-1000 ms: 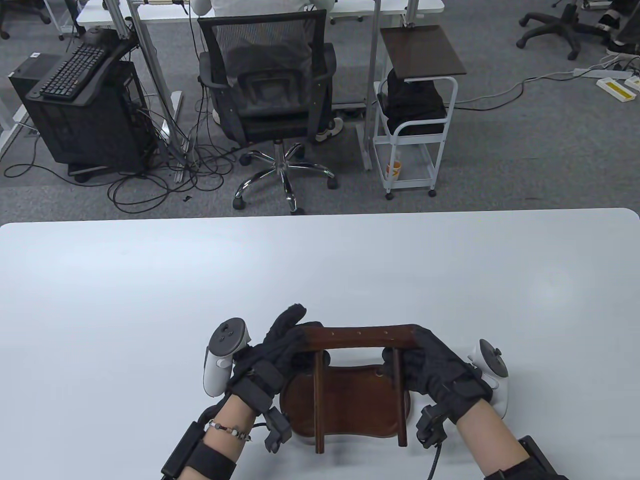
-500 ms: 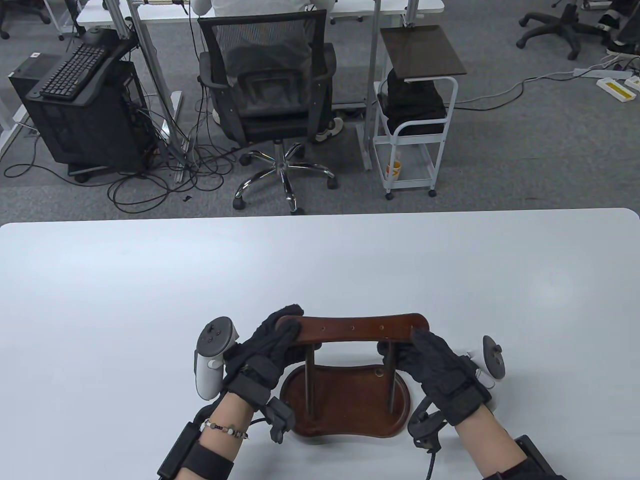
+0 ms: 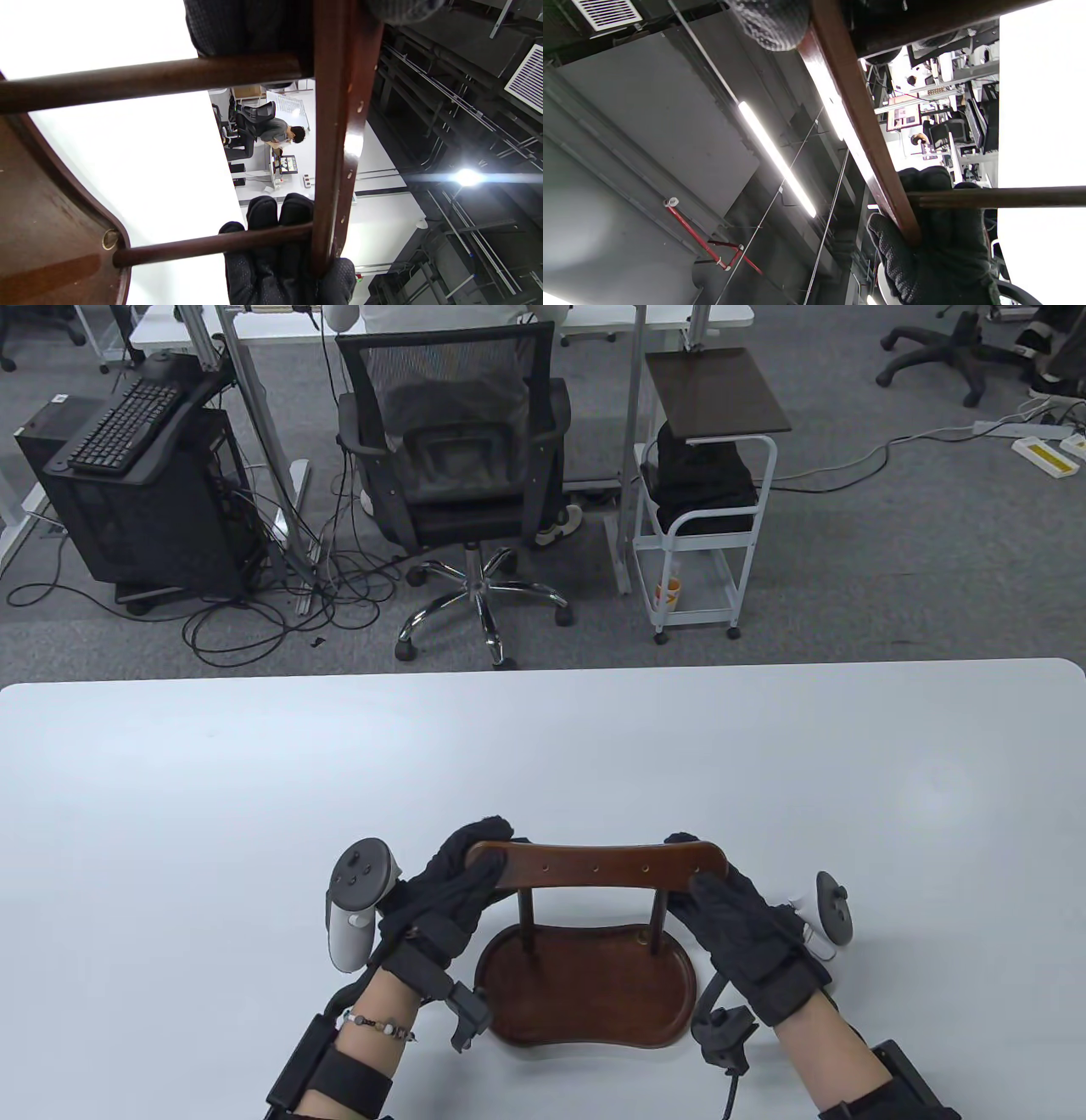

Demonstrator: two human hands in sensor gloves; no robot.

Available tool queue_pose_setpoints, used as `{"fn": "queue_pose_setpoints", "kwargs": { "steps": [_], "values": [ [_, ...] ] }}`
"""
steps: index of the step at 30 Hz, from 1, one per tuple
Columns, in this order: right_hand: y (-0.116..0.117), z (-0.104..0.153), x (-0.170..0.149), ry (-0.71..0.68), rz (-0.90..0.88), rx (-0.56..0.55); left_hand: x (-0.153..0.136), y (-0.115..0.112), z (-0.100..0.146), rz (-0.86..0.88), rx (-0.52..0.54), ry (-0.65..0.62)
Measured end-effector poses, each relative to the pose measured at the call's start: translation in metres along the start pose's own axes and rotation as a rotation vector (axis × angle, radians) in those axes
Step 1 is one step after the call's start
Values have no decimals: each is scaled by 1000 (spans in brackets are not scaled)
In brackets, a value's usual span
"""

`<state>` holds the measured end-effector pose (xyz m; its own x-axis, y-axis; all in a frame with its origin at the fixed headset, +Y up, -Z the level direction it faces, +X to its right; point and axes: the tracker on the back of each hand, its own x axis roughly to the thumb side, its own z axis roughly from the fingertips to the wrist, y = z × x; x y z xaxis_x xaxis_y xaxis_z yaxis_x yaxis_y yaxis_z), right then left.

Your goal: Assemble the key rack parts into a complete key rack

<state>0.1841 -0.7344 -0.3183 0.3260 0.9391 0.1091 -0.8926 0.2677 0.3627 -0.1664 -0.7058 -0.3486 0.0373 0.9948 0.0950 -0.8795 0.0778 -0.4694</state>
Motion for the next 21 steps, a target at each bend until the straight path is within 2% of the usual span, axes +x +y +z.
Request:
{"fn": "queue_pose_setpoints", "kwargs": {
  "steps": [14, 21],
  "values": [
    [-2, -3, -14, 27, -5, 3, -12, 4, 1, 8, -1, 22],
    [-6, -4, -20, 47, -88, 2, -8, -2, 3, -57, 2, 16]
  ]
}}
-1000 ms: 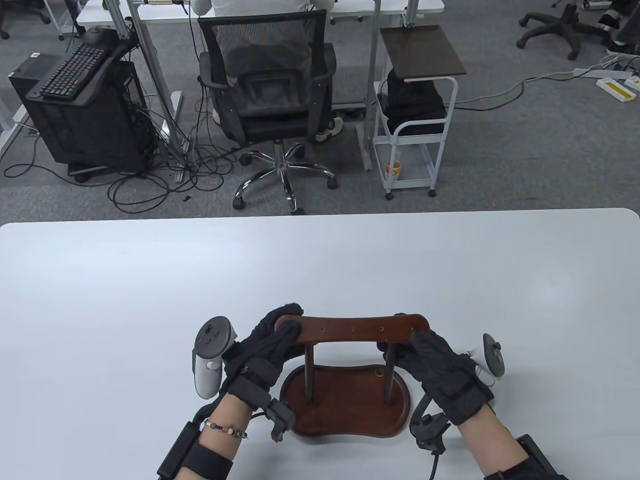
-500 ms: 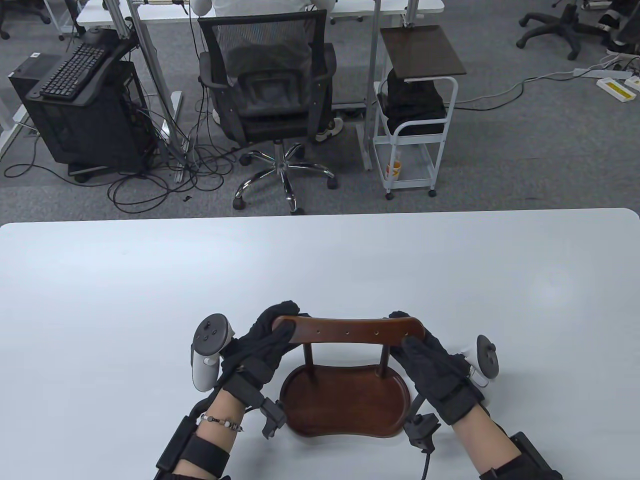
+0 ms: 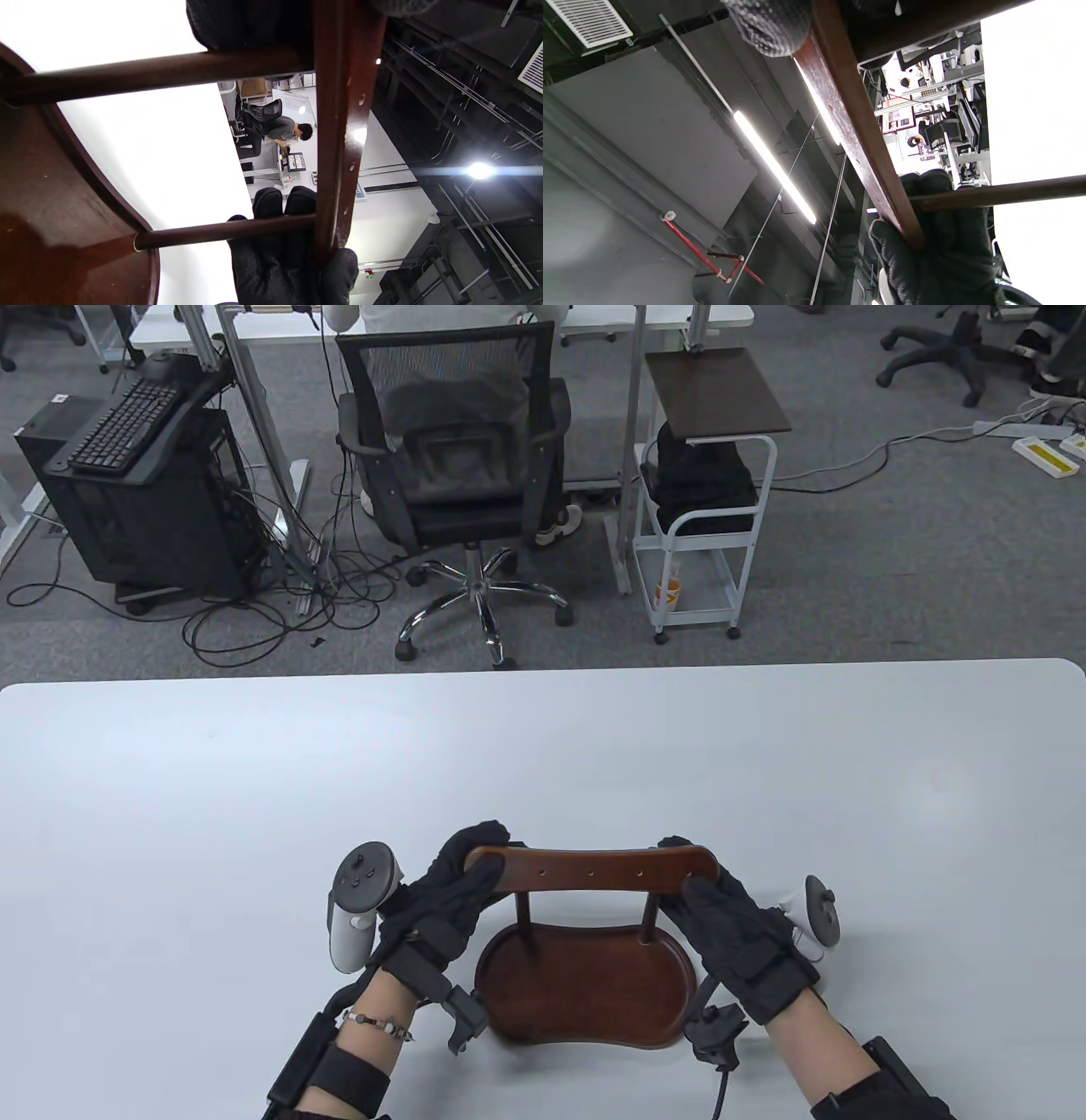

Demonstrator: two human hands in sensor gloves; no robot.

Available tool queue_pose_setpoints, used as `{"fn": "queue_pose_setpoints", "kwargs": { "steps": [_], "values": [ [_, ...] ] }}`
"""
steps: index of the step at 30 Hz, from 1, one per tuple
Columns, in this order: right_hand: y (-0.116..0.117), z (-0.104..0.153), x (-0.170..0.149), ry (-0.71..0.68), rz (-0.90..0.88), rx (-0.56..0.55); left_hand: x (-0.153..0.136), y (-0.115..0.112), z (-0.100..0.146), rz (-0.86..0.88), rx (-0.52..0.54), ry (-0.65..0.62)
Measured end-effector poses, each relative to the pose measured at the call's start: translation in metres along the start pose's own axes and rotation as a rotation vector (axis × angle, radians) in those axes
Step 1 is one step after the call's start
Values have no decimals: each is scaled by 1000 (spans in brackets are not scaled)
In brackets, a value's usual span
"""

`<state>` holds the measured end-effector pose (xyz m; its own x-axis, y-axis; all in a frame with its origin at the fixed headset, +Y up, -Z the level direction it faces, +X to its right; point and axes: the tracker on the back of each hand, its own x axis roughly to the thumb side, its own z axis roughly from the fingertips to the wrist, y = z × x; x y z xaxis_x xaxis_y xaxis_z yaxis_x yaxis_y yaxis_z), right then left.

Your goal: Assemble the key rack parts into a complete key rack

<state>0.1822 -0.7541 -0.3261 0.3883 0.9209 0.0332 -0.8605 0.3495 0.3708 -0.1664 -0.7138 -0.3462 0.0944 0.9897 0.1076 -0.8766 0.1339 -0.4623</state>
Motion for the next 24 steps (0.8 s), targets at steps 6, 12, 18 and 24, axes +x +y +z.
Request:
{"fn": "queue_pose_setpoints", "kwargs": {
  "steps": [6, 12, 18, 24],
  "values": [
    [1, -9, -2, 18, 2, 55, 0, 5, 12, -3, 23, -25],
    [6, -16, -8, 32, -34, 110, -2, 10, 23, 22, 5, -22],
    [7, -10, -6, 28, 19, 97, -5, 10, 23, 39, -17, -27],
    [9, -6, -7, 16, 45, 79, -6, 10, 23, 37, -19, -28]
  ]
}}
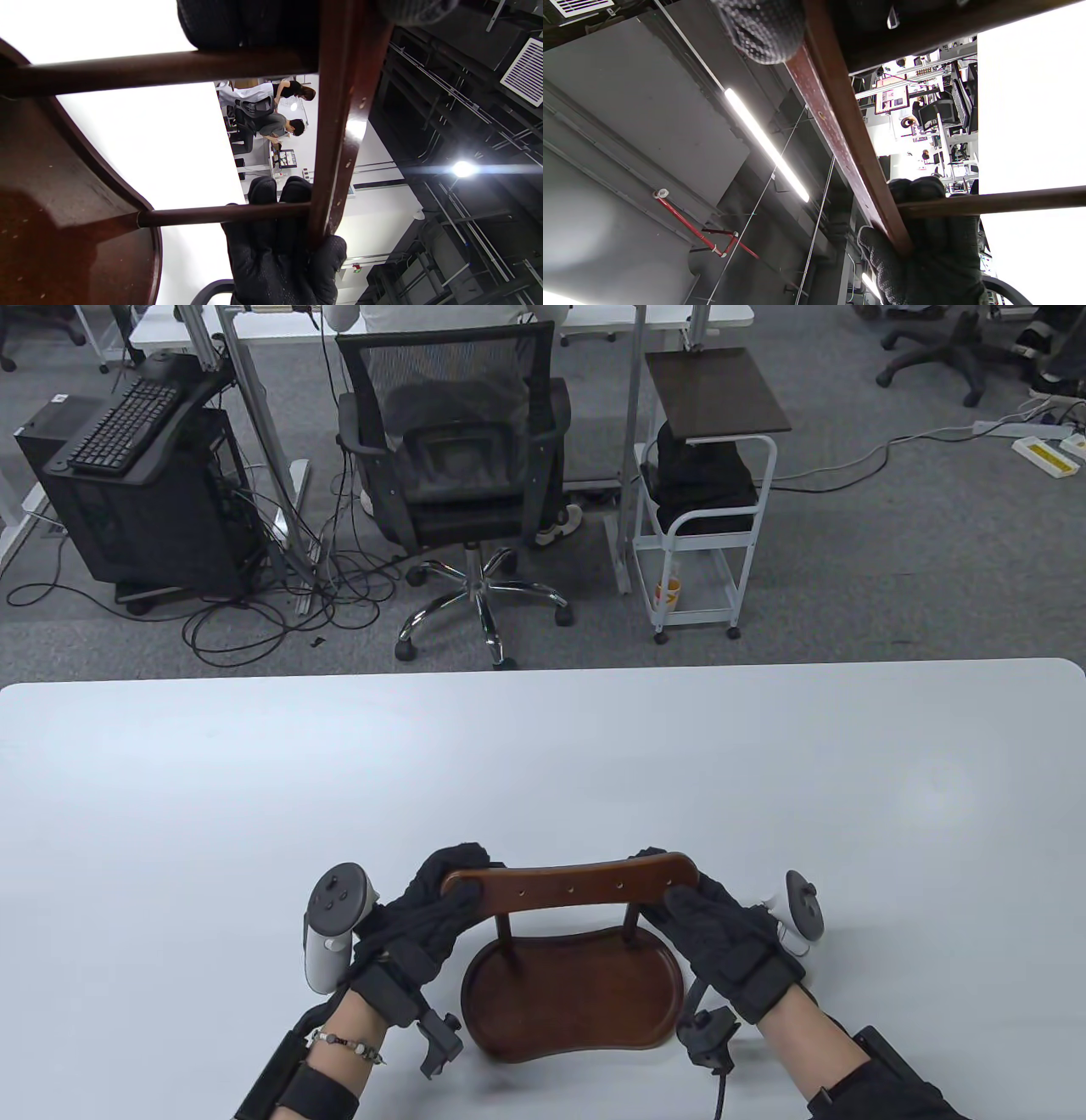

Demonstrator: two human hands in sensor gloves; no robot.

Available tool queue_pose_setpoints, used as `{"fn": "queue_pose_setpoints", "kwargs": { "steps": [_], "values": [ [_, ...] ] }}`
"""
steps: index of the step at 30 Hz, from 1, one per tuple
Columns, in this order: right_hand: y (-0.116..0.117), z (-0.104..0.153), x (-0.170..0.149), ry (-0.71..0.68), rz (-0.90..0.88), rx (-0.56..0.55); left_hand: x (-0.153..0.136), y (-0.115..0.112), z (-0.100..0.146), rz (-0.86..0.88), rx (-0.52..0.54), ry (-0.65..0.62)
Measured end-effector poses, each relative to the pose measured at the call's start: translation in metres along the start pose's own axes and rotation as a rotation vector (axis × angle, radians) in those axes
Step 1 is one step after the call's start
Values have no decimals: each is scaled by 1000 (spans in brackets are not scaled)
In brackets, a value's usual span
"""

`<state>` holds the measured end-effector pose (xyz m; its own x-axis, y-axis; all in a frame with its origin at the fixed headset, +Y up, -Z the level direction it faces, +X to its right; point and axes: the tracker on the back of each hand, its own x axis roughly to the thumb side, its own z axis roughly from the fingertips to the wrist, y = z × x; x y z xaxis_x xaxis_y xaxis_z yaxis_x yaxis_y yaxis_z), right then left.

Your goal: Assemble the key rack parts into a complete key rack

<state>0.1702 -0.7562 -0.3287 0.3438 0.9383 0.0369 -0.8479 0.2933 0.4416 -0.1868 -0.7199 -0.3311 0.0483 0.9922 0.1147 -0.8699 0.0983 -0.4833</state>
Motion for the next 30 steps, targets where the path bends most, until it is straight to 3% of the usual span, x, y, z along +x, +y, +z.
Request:
{"fn": "queue_pose_setpoints", "kwargs": {
  "steps": [30],
  "values": [
    [6, -2, -2, 44, 15, -80, -3, -4, 0, 40, 79, 36]
  ]
}}
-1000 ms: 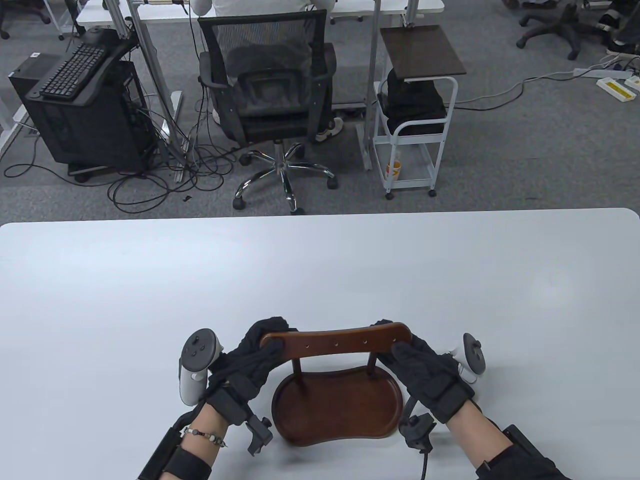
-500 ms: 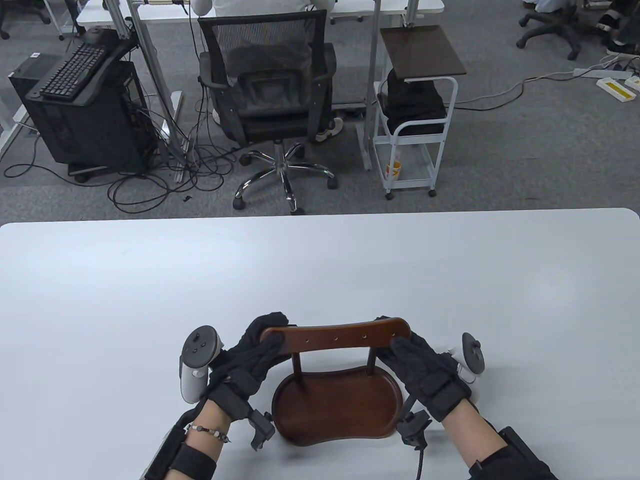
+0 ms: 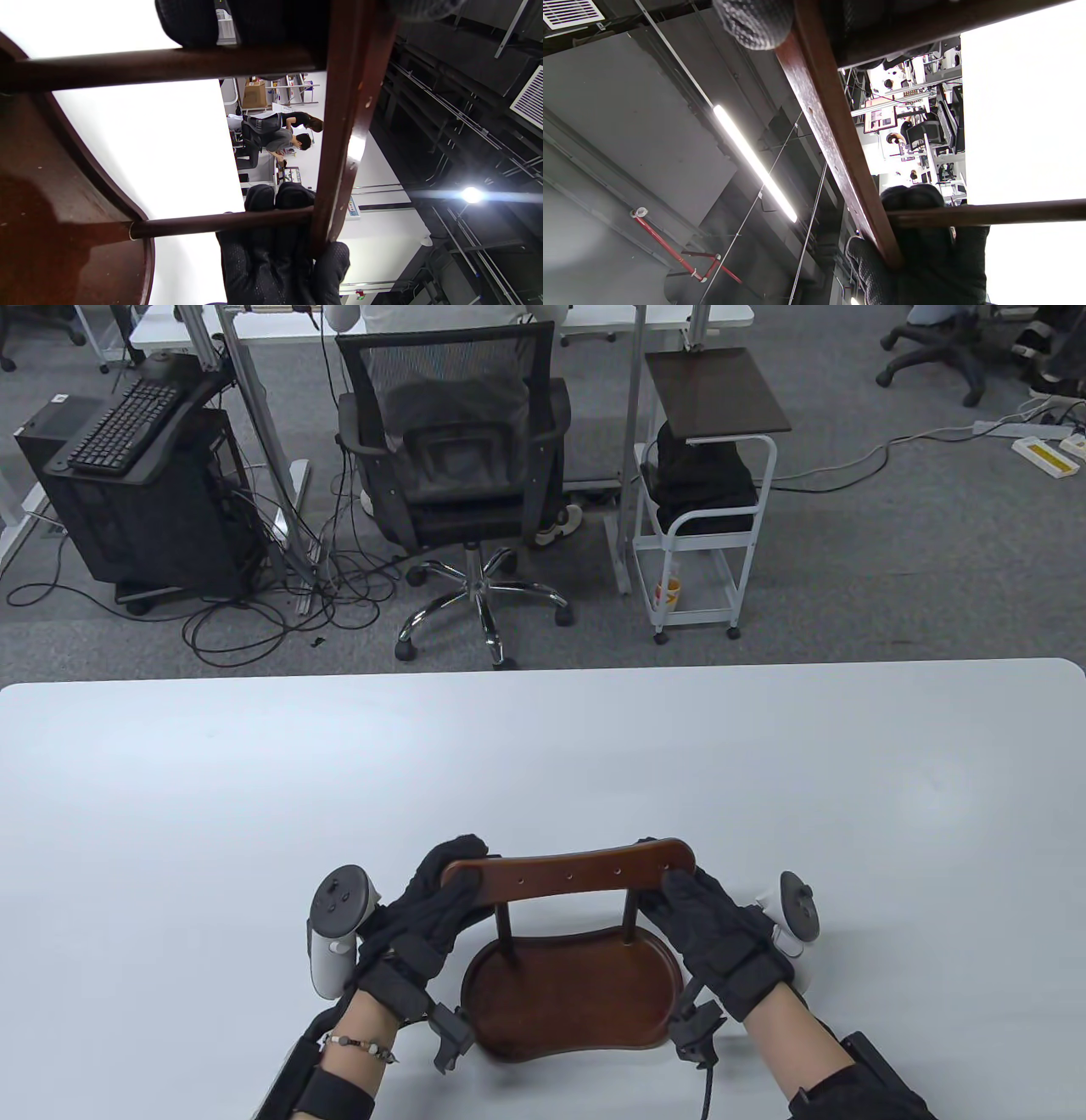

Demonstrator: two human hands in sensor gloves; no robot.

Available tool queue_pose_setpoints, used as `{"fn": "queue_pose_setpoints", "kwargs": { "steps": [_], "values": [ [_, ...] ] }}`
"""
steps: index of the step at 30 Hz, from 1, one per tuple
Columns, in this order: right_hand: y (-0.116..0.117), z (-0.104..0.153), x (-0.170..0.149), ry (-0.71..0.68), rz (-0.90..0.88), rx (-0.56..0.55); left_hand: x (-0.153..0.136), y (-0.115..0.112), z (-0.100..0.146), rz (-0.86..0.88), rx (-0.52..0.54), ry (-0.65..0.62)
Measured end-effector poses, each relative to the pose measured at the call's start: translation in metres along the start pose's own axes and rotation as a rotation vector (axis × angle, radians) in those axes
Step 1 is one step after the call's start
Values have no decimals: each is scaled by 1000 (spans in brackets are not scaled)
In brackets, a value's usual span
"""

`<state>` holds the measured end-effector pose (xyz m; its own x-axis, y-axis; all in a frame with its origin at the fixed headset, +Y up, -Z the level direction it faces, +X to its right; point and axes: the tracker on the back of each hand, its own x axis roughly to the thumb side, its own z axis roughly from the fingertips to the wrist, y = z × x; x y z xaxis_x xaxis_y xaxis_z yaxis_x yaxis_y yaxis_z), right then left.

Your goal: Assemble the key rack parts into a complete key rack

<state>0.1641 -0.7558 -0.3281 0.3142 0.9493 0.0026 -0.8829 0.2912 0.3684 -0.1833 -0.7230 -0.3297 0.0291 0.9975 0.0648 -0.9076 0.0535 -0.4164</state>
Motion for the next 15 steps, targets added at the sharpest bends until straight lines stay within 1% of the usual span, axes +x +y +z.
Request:
{"fn": "queue_pose_setpoints", "kwargs": {
  "steps": [3, 6, 11, 15],
  "values": [
    [2, 2, 1, 9, 7, -9, -1, -1, 1, 27, 7, 9],
    [2, 5, 0, 24, 33, -9, -4, -3, 5, 15, 29, 24],
    [2, 11, 2, 36, 86, -29, -8, -1, 12, 1, -6, 41],
    [0, 19, 1, 40, 163, -31, -6, 2, 21, -19, -4, 42]
  ]
}}
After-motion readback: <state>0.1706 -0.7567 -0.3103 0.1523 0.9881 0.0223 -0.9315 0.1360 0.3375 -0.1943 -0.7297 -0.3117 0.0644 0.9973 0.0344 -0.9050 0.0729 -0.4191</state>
